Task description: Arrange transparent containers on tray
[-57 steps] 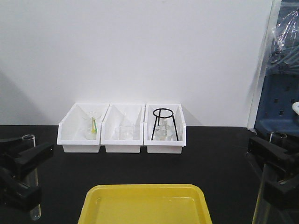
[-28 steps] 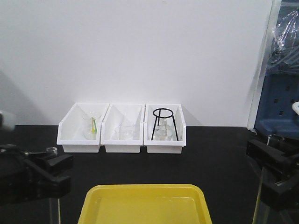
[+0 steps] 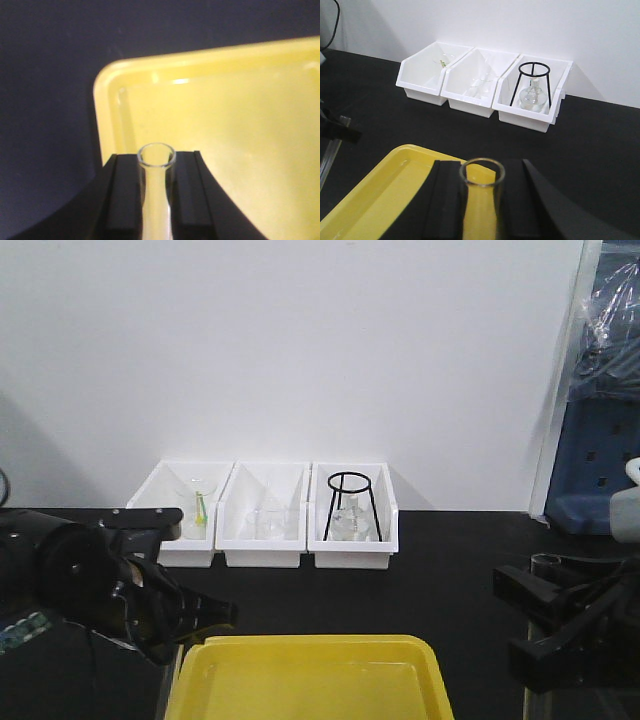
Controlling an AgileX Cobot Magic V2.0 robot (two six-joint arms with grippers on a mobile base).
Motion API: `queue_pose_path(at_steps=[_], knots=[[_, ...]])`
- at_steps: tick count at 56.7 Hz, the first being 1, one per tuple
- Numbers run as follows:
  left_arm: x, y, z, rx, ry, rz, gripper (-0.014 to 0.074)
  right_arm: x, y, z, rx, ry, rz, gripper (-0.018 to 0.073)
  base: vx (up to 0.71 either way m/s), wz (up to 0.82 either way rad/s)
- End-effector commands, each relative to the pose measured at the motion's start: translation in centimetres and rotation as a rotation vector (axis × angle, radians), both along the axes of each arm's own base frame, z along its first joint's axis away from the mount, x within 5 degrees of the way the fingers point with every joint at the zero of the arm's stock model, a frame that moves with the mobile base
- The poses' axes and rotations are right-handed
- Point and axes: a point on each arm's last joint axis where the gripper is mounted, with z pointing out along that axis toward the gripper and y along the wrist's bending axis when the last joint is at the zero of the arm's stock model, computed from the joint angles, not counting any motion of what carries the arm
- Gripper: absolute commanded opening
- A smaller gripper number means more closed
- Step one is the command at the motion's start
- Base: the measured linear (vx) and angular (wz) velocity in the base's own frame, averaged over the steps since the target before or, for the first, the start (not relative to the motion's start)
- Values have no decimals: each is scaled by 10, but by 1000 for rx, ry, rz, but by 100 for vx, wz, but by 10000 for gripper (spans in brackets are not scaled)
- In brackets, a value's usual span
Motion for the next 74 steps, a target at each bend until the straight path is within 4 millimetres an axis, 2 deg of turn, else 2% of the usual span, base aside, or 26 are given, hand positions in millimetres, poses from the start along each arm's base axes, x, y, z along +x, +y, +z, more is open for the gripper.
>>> queue_pose_path(at_steps=[1,13,31,39,49,58,66,73,74], knots=[[12,-7,10,-53,-37,-29,-3,0,0,19,44,-110,9,-11,0,0],[34,-17,-25,-67,61,-17,-3,0,0,19,40,-112,9,-11,0,0],[49,-23,-67,-79,122,43,24,0,0,19,42,-112,9,-11,0,0],[53,-23,-82,-64,147,44,106,0,0,19,42,-112,9,-11,0,0],[55,-24,-90,-60,160,51,283,0,0,19,42,-112,9,-11,0,0],[56,-24,-88,-71,156,70,400,0,0,19,42,-112,9,-11,0,0],[61,-26,-74,-73,136,60,426,4,2,15,38,-97,10,-11,0,0],[67,-28,-43,-63,102,30,425,16,9,4,51,-31,6,-11,0,0],[70,-28,-14,-57,50,16,425,26,15,-7,76,34,0,-11,0,0]])
